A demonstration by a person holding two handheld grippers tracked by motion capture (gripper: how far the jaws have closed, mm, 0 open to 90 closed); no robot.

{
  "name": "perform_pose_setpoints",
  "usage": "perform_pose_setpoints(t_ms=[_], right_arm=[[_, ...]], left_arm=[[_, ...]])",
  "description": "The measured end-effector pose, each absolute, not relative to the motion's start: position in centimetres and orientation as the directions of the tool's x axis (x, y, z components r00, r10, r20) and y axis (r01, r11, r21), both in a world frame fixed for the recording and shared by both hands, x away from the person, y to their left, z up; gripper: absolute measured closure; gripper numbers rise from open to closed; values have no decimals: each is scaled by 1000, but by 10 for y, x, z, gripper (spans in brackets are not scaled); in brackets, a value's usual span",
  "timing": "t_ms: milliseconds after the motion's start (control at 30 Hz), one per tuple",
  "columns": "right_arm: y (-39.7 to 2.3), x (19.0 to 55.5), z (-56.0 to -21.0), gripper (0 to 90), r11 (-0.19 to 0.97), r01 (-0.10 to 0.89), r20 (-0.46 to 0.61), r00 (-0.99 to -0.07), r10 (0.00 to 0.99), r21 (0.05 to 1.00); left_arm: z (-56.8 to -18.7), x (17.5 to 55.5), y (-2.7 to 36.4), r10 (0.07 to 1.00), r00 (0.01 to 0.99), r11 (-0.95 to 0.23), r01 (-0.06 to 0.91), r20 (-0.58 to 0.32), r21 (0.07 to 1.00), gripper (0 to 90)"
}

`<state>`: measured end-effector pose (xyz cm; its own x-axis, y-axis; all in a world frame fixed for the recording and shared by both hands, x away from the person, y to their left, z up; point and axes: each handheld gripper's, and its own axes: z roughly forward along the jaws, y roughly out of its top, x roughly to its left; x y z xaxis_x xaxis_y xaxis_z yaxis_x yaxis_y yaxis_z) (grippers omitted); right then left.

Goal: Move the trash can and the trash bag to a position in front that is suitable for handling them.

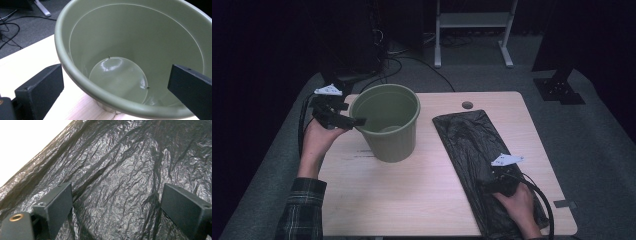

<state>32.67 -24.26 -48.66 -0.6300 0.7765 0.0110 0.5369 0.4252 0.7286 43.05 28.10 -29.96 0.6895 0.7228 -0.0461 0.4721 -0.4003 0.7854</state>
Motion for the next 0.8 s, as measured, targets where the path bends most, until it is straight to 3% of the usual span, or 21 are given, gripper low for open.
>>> perform_pose_setpoints(t_ms=[800], right_arm=[[-243, 327, -487, 91, 426, 537, 10, -630, 776, 729]], left_arm=[[-308, 429, 268, 704, 709, -441, 483, -42, 757, 0]])
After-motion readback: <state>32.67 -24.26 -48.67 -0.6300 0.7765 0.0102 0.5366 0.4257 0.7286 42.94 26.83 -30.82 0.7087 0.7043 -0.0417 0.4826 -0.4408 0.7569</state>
